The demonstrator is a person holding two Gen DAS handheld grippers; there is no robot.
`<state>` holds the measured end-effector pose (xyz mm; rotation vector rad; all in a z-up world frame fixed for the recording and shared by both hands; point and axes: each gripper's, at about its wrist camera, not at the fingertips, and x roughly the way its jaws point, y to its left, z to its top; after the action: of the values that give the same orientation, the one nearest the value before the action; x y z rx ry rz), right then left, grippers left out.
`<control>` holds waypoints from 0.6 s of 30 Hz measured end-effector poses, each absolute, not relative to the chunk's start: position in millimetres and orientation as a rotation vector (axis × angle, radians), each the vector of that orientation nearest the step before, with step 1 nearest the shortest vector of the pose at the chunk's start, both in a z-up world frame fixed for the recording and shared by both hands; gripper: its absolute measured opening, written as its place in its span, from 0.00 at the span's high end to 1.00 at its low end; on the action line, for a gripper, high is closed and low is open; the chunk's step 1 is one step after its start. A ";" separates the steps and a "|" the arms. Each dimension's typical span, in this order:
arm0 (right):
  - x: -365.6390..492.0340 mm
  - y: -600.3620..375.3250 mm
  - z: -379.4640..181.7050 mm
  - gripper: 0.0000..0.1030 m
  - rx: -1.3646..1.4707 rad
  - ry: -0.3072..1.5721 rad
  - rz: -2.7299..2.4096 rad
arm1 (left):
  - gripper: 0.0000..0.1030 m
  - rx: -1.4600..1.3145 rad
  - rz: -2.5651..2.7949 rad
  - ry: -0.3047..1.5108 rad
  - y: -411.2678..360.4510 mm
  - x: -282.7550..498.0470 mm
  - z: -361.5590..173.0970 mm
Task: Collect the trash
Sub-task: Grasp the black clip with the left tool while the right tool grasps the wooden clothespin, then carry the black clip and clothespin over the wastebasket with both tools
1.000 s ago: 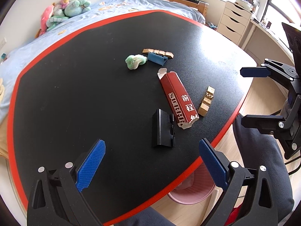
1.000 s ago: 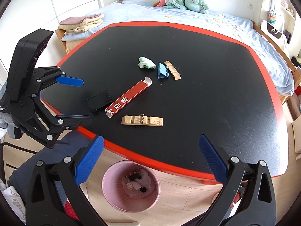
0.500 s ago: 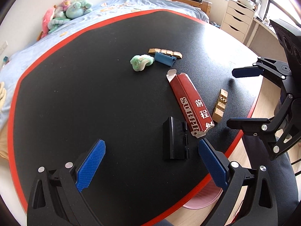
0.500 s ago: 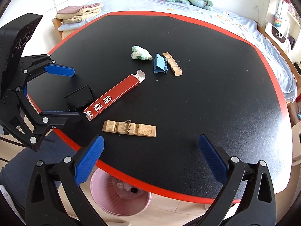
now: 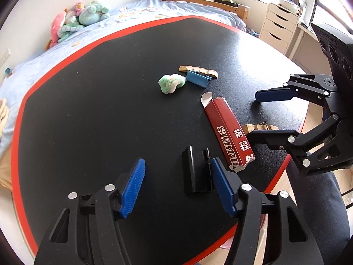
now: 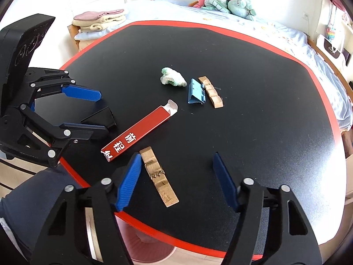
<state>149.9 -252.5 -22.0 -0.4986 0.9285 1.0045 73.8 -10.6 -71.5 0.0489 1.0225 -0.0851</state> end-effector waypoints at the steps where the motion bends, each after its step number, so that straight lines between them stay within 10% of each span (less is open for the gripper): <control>1: 148.5 -251.7 -21.1 0.49 -0.503 0.928 1.011 | 0.53 0.050 -0.087 1.022 -11.3 73.3 -70.8; 6: 140.1 -250.5 -17.5 0.67 -0.518 0.935 1.024 | 0.75 0.053 -0.094 1.028 -11.6 69.9 -68.7; 11: 131.6 -251.2 -15.7 0.87 -0.529 0.939 1.029 | 0.76 0.044 -0.098 1.029 -11.8 67.4 -68.3; 18: 128.2 -253.4 -13.5 0.87 -0.505 0.940 0.991 | 0.76 0.029 -0.101 1.024 -10.3 64.8 -66.6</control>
<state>128.2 -253.4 -13.5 -0.5054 0.9404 0.9912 64.8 -10.3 -66.6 0.0293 1.0243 -0.1010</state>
